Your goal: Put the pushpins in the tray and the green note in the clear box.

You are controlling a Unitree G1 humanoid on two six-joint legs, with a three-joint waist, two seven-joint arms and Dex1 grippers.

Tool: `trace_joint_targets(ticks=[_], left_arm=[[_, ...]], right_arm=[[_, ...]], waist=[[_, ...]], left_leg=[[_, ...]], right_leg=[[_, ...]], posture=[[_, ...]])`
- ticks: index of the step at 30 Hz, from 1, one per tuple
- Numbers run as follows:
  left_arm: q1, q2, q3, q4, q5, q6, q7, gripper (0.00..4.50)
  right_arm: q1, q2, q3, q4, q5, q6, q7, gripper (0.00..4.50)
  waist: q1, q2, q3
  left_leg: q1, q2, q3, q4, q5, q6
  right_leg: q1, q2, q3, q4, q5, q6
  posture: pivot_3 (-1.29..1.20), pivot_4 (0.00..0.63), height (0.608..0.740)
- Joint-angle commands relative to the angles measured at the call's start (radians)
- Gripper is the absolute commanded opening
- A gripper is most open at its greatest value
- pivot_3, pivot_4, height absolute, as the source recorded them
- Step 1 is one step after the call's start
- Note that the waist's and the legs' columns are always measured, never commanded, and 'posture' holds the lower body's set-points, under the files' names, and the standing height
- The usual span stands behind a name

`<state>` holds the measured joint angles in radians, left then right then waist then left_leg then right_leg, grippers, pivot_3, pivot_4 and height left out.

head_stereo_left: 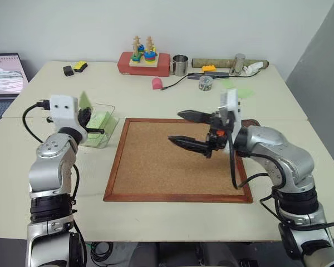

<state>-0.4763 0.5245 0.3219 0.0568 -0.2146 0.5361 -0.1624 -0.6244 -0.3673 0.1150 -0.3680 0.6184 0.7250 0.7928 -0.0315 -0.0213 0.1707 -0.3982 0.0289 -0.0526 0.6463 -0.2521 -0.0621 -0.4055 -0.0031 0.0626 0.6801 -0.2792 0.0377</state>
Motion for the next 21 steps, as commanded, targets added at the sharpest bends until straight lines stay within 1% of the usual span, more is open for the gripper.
trace_joint_targets(ticks=[1, 4, 5, 6, 7, 8, 9, 16, 17, 21], left_arm=[[-0.034, -0.006, 0.029, 0.006, 0.014, -0.005, 0.053, 0.0], [-0.037, -0.011, 0.026, 0.015, 0.004, -0.003, 0.054, 0.0], [-0.037, -0.013, 0.026, 0.017, 0.0, -0.005, 0.051, 0.2], [-0.037, -0.016, 0.027, 0.021, -0.009, -0.003, 0.043, 0.2], [-0.037, -0.018, 0.029, 0.023, -0.015, -0.003, 0.038, 0.46], [-0.038, -0.021, 0.032, 0.025, -0.019, -0.001, 0.039, 0.58], [-0.036, -0.02, 0.033, 0.025, -0.02, -0.002, 0.038, 0.83], [-0.021, -0.016, 0.043, 0.015, -0.029, 0.003, 0.042, 2.15], [-0.019, -0.017, 0.043, 0.012, -0.03, 0.004, 0.042, 2.39], [-0.011, -0.017, 0.044, -0.003, -0.035, 0.008, 0.042, 3.05]], right_arm=[[-0.034, 0.013, 0.012, -0.034, 0.018, -0.008, 0.0, 4.22], [-0.039, 0.013, 0.014, -0.025, 0.012, -0.012, 0.002, 4.22], [-0.04, 0.011, 0.014, -0.02, 0.007, -0.015, 0.002, 4.26], [-0.04, 0.009, 0.014, -0.013, 0.0, -0.02, 0.001, 4.26], [-0.04, 0.008, 0.014, -0.008, -0.005, -0.023, 0.001, 4.27], [-0.04, 0.006, 0.013, -0.003, -0.009, -0.026, 0.0, 4.27], [-0.038, 0.004, 0.012, 0.0, -0.014, -0.029, -0.001, 4.27], [-0.035, -0.009, 0.003, 0.014, -0.025, -0.048, -0.011, 4.27], [-0.036, -0.012, 0.003, 0.016, -0.028, -0.051, -0.011, 4.27], [-0.038, -0.015, -0.003, 0.026, -0.036, -0.062, -0.015, 4.27]], waist=[[0.003, -0.002, 0.001], [0.003, -0.004, 0.002], [0.002, -0.004, 0.002], [0.002, -0.005, 0.002], [0.001, -0.005, 0.002], [0.001, -0.005, 0.002], [0.001, -0.005, 0.002], [0.0, -0.005, 0.002], [0.0, -0.005, 0.002], [0.0, -0.005, 0.002]], left_leg=[[0.0, 0.0, 0.0, 0.0, 0.0, 0.0], [0.0, 0.0, 0.0, 0.0, 0.0, 0.0], [0.0, 0.0, 0.0, 0.0, 0.0, 0.0], [0.0, 0.0, 0.0, 0.0, 0.0, 0.0], [0.0, 0.0, 0.0, 0.0, 0.0, 0.0], [0.0, 0.0, 0.0, 0.0, 0.0, 0.0], [0.0, 0.0, 0.0, 0.0, 0.0, 0.0], [0.0, 0.0, 0.0, 0.0, 0.0, 0.0], [0.0, 0.0, 0.0, 0.0, 0.0, 0.0], [0.0, 0.0, 0.0, 0.0, 0.0, 0.0]], right_leg=[[0.0, 0.0, 0.0, 0.0, 0.0, 0.0], [0.0, 0.0, 0.0, 0.0, 0.0, 0.0], [0.0, 0.0, 0.0, 0.0, 0.0, 0.0], [0.0, 0.0, 0.0, 0.0, 0.0, 0.0], [0.0, 0.0, 0.0, 0.0, 0.0, 0.0], [0.0, 0.0, -0.001, 0.0, 0.0, 0.0], [0.0, 0.0, -0.001, 0.0, 0.0, 0.0], [0.0, 0.0, -0.001, 0.0, 0.0, 0.0], [0.0, 0.0, -0.001, 0.0, 0.0, 0.0], [0.0, 0.0, -0.001, 0.0, 0.0, 0.0]], posture=[[0.0, 0.15, 0.74], [0.0, 0.15, 0.74], [0.0, 0.15, 0.74], [0.0, 0.15, 0.74], [0.0, 0.15, 0.74], [0.0, 0.15, 0.74], [0.0, 0.15, 0.74], [0.0, 0.15, 0.74], [0.0, 0.15, 0.74], [0.0, 0.15, 0.74]])
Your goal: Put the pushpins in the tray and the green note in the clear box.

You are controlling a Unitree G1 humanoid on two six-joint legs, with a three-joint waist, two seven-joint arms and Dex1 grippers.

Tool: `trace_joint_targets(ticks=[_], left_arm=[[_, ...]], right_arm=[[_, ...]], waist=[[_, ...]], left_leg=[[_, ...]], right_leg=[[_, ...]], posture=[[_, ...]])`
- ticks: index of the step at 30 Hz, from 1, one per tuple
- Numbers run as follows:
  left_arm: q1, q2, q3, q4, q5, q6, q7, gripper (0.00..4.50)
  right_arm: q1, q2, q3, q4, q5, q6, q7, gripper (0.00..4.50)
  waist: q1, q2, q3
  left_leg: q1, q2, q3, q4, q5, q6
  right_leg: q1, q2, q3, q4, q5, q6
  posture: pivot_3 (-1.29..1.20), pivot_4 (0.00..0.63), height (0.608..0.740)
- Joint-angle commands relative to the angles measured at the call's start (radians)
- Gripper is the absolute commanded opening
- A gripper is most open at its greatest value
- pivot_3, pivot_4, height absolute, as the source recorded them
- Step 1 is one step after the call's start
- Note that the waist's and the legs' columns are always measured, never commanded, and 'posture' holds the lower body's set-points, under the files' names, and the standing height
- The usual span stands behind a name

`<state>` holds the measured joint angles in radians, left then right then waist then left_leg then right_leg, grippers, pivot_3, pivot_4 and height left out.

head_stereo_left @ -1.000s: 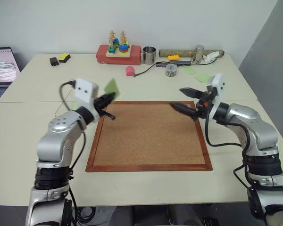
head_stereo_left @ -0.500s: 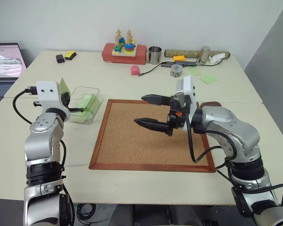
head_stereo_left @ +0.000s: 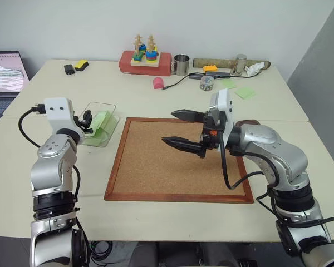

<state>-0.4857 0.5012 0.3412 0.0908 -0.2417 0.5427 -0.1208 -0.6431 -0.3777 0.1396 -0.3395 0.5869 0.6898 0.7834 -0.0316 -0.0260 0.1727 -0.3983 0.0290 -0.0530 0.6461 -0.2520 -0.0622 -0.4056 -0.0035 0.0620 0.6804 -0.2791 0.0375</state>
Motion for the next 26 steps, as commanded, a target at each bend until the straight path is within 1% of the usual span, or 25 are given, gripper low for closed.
trace_joint_targets(ticks=[1, 7, 10, 13, 18, 21, 26], left_arm=[[0.002, 0.009, 0.024, -0.046, -0.009, 0.003, -0.002, 3.27], [0.009, 0.037, 0.02, -0.116, -0.029, 0.031, -0.038, 4.45], [0.011, 0.096, -0.033, -0.225, -0.095, 0.077, -0.192, 4.5], [0.023, 0.133, -0.087, -0.294, -0.129, 0.114, -0.288, 4.5], [0.107, 0.156, -0.179, -0.413, -0.217, 0.182, -0.445, 4.5], [0.164, 0.185, -0.218, -0.436, -0.221, 0.175, -0.514, 4.5], [0.217, 0.212, -0.219, -0.424, -0.232, 0.172, -0.573, 4.5]], right_arm=[[-0.02, -0.005, -0.03, -0.001, -0.006, -0.028, -0.006, 4.27], [-0.02, -0.009, -0.048, 0.008, -0.02, -0.046, -0.021, 4.27], [-0.007, -0.035, -0.087, 0.017, -0.039, -0.065, -0.047, 4.27], [0.02, -0.079, -0.095, 0.03, -0.072, -0.085, -0.041, 4.27], [0.093, -0.146, -0.108, 0.024, -0.092, -0.096, -0.015, 4.27], [0.129, -0.172, -0.105, 0.028, -0.096, -0.098, 0.006, 4.27], [0.187, -0.188, -0.101, 0.032, -0.113, -0.117, 0.006, 4.27]], waist=[[0.0, 0.0, 0.0], [0.0, -0.001, 0.0], [0.0, -0.003, 0.002], [0.003, -0.003, 0.002], [0.0, -0.003, 0.002], [-0.005, -0.003, 0.003], [-0.008, -0.003, 0.003]], left_leg=[[0.0, 0.0, 0.0, 0.0, 0.0, 0.0], [0.0, 0.0, 0.0, 0.0, 0.0, 0.0], [0.0, 0.0, 0.0, 0.0, 0.0, 0.0], [0.0, 0.0, 0.0, 0.0, 0.0, 0.0], [0.0, 0.0, 0.002, -0.001, 0.0, 0.0], [0.0, 0.0, 0.001, 0.0, 0.0, 0.0], [0.001, 0.001, 0.001, -0.001, 0.0, 0.0]], right_leg=[[0.0, 0.0, 0.0, 0.0, 0.0, 0.0], [0.0, 0.0, 0.0, 0.0, 0.0, 0.0], [0.0, 0.0, 0.0, 0.0, 0.0, 0.0], [0.0, -0.001, 0.0, 0.0, 0.0, 0.0], [0.0, -0.001, 0.001, -0.001, 0.0, 0.0], [-0.001, 0.0, 0.001, 0.0, 0.0, 0.0], [-0.001, 0.001, 0.001, 0.0, 0.0, 0.0]], posture=[[0.0, 0.15, 0.74], [0.0, 0.15, 0.74], [0.0, 0.15, 0.74], [0.0, 0.15, 0.74], [0.0, 0.15, 0.74], [0.0, 0.15, 0.74], [0.0, 0.15, 0.74]])
